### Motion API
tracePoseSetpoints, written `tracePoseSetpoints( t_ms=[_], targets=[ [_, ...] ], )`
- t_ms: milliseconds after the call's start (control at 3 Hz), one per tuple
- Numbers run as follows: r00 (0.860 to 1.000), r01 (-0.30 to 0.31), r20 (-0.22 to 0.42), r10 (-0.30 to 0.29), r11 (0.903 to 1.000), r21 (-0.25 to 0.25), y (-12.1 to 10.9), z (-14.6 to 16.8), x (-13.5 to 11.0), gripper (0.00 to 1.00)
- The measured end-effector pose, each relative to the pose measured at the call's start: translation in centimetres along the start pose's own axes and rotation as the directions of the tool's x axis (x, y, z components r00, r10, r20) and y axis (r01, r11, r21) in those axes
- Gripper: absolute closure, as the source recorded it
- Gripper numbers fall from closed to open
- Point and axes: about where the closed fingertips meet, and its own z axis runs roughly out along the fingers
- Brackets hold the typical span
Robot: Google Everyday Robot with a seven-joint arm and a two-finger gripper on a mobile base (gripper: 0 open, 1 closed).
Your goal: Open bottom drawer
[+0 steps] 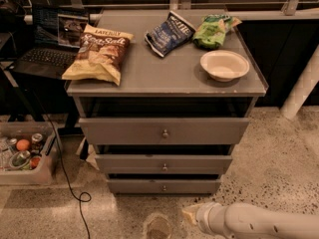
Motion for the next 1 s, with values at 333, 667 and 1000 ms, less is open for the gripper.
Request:
tracePoseSetpoints(
  t_ms=[333,667,1000],
  targets=[
    [0.999,0.021,0.027,-0.021,0.9997,-0.014,-0.6,0.3,-0.1,1.0],
    [0.997,0.07,0.049,-0.067,0.9953,-0.066,-3.2,2.1,2.2,1.0],
    [0.994,0.097,0.054,-0.09,0.9835,-0.153,-6.0,4.6,4.5,1.0]
  ],
)
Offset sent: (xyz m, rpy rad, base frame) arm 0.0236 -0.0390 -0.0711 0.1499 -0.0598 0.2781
